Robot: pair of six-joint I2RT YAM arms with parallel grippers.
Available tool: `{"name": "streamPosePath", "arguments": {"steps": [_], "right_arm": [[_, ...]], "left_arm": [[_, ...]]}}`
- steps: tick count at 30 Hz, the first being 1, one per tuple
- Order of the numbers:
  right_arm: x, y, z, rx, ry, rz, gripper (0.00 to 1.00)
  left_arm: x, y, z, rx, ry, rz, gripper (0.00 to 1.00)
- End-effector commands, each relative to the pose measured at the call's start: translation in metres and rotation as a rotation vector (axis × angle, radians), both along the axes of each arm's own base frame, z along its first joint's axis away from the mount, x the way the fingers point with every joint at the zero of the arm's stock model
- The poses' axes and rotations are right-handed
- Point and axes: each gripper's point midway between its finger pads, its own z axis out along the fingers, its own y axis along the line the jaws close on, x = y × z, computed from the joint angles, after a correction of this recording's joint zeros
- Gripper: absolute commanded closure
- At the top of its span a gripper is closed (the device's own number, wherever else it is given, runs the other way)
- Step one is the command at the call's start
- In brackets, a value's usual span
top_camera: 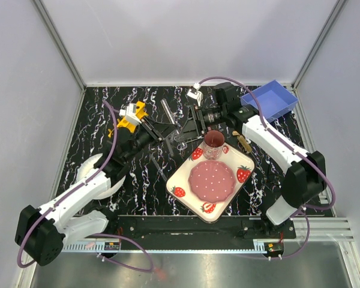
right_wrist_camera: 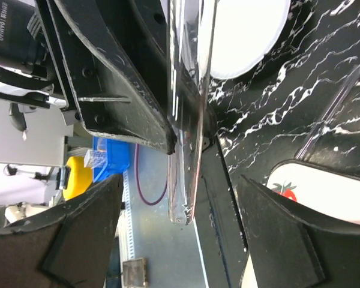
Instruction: Organize the chemistry lab equipment
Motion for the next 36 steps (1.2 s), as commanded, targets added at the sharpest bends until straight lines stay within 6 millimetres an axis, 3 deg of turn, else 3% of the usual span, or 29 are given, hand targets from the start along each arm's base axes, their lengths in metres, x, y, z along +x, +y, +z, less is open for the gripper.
{"name": "streamPosePath", "arguments": {"steps": [1,6,7,8,12,13,17,18,21,22,29,30,36], "right_arm": [[-0.010,0.011,0.007,0.061,0.052,0.042,0.23],[-0.011,0.012,0.006,0.066,0.058,0.043,0.41],[-0.011,0.012,0.006,0.066,0.056,0.042,0.47],[-0.011,0.012,0.006,0.067,0.054,0.042,0.62],[-0.013,0.010,0.005,0.065,0.038,0.040,0.81],[-0.014,0.009,0.004,0.064,0.040,0.042,0.83],[-0.020,0.006,0.003,0.069,0.023,0.054,0.86],[-0.022,0.005,0.003,0.071,0.016,0.058,0.87],[-0.028,0.000,0.005,0.076,-0.015,0.070,0.87],[-0.029,-0.001,0.005,0.078,-0.047,0.077,0.87],[-0.042,-0.011,0.000,0.061,-0.156,0.122,0.85],[-0.044,-0.012,-0.002,0.055,-0.171,0.132,0.85],[-0.053,-0.011,-0.009,0.028,-0.211,0.173,0.84]], "left_arm": [[0.007,0.000,0.027,-0.040,-0.077,0.053,0.81],[0.004,-0.004,0.030,-0.041,-0.083,0.052,0.81],[0.004,-0.004,0.029,-0.040,-0.084,0.049,0.81],[0.003,-0.005,0.029,-0.039,-0.082,0.044,0.81],[0.000,-0.007,0.027,-0.031,-0.086,0.028,0.79],[-0.001,-0.007,0.027,-0.028,-0.087,0.025,0.77],[-0.007,-0.006,0.029,-0.024,-0.094,0.007,0.55],[-0.010,-0.003,0.032,-0.020,-0.111,0.008,0.40],[-0.014,0.008,0.036,0.018,-0.127,0.026,0.10],[-0.017,0.009,0.033,0.041,-0.113,0.008,0.05],[-0.017,0.039,0.025,0.104,-0.033,-0.119,0.01],[-0.022,0.036,0.020,0.114,-0.005,-0.177,0.01],[-0.032,0.025,0.041,0.095,-0.032,-0.302,0.01]]}}
